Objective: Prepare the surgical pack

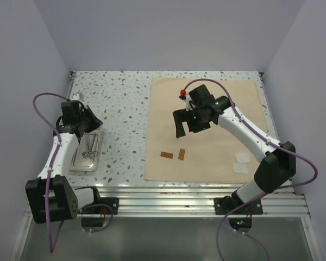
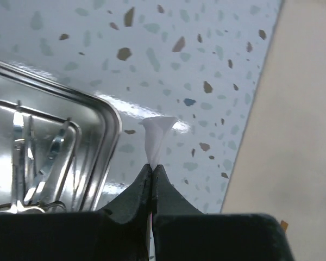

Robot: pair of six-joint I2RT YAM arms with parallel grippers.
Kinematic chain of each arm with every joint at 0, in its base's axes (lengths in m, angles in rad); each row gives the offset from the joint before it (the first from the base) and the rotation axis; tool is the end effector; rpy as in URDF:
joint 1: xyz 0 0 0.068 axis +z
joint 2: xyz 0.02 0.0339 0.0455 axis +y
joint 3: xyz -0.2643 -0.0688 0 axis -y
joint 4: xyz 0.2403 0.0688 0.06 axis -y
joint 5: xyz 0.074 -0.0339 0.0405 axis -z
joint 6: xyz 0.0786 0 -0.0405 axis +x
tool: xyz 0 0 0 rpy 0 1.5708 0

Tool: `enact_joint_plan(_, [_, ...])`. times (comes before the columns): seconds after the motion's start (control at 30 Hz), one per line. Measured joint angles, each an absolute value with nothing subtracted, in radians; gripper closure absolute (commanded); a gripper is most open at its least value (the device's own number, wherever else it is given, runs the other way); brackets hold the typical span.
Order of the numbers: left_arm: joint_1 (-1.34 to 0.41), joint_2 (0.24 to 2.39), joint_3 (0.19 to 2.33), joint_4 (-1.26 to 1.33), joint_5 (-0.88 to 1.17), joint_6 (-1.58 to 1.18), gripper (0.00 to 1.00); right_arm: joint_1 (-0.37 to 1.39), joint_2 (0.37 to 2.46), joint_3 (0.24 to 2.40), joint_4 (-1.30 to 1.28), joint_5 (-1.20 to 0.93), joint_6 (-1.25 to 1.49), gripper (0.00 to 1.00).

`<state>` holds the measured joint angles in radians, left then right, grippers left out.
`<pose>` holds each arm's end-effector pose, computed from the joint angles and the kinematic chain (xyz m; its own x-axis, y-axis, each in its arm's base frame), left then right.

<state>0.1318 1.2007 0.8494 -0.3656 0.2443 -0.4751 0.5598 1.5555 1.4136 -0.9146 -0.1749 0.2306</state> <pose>0.2840 0.0185 0.2348 -0.6036 -0.5277 -0.5977 -0.2506 0.8372 -0.4862 0.2781 0.1904 0.2714 -0.8543 -0.2698 -0.4443 -0.4111 0.8738 0.2599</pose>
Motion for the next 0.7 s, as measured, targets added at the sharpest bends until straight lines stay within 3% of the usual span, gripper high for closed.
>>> enact_joint_plan(0.33, [0.287,1.257,0.83,-0.371,0.107,-0.547,1.0,0.51,1.555,1.43,-0.94,-0.23,0.231,0.01])
enact_joint_plan(0.7, [0.336,1.42,0.798,-0.301,0.159,-0.556,1.0,0.51,1.555,1.434,-0.95,-0.255,0.224,0.01])
